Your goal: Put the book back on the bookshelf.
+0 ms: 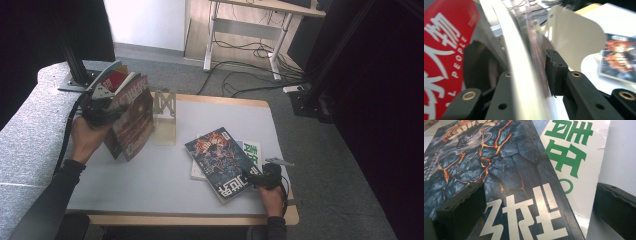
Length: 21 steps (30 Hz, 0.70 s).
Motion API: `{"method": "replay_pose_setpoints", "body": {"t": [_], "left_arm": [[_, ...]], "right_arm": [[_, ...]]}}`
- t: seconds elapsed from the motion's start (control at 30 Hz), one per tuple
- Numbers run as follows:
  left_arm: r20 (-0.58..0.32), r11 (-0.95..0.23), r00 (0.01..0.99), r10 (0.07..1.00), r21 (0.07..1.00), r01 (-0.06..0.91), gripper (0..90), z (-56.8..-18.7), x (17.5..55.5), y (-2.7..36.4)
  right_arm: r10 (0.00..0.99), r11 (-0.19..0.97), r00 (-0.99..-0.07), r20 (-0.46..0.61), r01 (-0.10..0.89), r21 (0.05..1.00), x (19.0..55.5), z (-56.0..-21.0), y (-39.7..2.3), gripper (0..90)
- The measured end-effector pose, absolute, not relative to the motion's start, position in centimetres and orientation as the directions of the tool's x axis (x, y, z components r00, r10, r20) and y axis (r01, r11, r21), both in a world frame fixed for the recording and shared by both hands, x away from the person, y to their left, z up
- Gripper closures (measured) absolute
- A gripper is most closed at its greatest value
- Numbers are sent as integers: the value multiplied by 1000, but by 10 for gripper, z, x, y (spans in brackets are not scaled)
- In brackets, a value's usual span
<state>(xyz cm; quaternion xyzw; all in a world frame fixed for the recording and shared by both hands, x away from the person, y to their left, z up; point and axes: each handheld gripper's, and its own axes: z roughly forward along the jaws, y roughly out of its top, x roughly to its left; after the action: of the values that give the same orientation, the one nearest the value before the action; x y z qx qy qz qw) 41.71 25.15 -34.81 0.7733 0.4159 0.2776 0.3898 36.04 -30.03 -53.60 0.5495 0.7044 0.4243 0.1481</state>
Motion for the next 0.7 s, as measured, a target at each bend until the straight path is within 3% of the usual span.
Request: {"method": "replay_pose_setpoints", "body": {"t": [0.07,0.5,0.7], "left_arm": [[129,-371,498,858,826,424,735,-347,417,251],[80,-328,482,872,827,456,732,-328,424,245],[-27,-280,501,865,803,527,836,-321,432,246]], "right_arm": [[899,36,-352,258,649,760,360,-536,-300,0],[899,38,-354,257,649,760,361,-536,-300,0],[900,37,-353,257,648,761,361,-536,-300,0]]}}
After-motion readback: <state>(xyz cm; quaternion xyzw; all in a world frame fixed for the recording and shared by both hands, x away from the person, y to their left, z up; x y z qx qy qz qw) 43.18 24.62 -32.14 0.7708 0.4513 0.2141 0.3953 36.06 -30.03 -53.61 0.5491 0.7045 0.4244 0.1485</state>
